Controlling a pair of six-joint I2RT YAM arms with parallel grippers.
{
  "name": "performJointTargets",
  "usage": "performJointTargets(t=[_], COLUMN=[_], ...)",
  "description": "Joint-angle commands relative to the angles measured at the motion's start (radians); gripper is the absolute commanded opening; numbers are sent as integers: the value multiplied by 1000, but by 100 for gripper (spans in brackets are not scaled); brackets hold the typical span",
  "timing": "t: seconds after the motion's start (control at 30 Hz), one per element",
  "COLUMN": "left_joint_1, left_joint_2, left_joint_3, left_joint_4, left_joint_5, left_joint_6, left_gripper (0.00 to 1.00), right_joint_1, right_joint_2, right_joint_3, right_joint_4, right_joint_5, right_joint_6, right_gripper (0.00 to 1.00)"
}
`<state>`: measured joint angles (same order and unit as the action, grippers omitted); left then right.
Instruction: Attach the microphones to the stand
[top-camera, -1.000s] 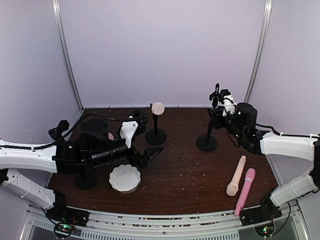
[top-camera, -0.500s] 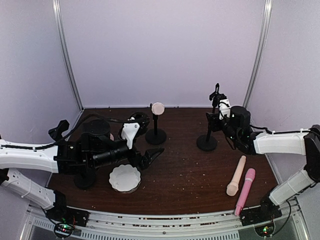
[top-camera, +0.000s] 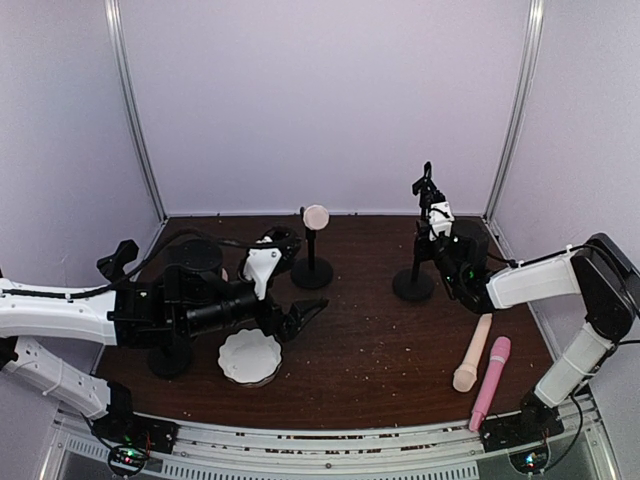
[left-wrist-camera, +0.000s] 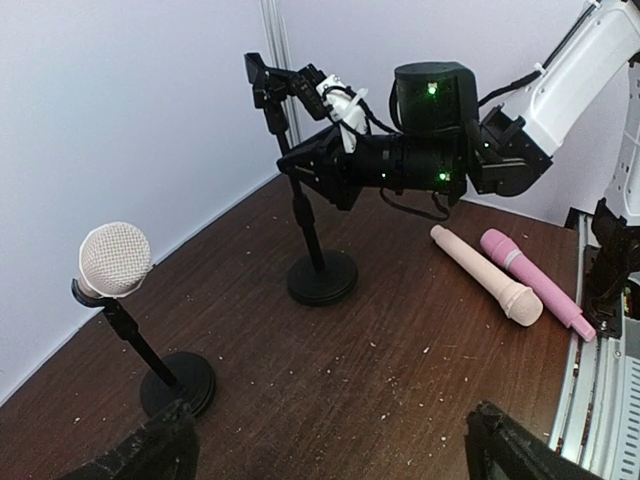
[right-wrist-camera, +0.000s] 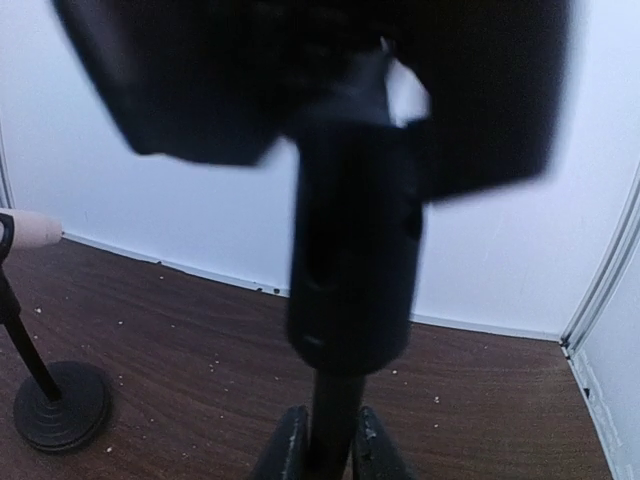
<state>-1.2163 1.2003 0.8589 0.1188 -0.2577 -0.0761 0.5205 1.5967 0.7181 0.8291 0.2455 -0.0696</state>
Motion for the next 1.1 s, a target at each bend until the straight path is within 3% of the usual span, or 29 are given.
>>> performJointTargets(t=[0.0,0.13,0.3,0.6,0.77,0.93,1.07], left_joint_1=[8,8,10,22,27,28,29], left_joint_2=[18,25,34,39,51,157,216], left_joint_3=[31,34,36,14,-33,-5,-18], left_joint_4=[22,22,30,65,165,226,347], left_joint_5=[12,12,17,80,136,304,360], left_joint_6=[-7,4,28,95,110,125,74], left_gripper=[95,95,95,95,91,79,74], right_joint_1=[-2,6,34,103,171,270,319], right_joint_2=[-5,-78,-253,-510,-580,-543,-507], right_joint_3=[-17,-40,-61,9,38,35,46], right_joint_4=[92,69,-65,-433,-444,-326,-220], right_joint_5=[18,-11,-63,-529,-621,-668,-709], right_joint_6=[-22,-11,36,183,307,412,463], right_gripper=[12,3,0,0,0,0,0])
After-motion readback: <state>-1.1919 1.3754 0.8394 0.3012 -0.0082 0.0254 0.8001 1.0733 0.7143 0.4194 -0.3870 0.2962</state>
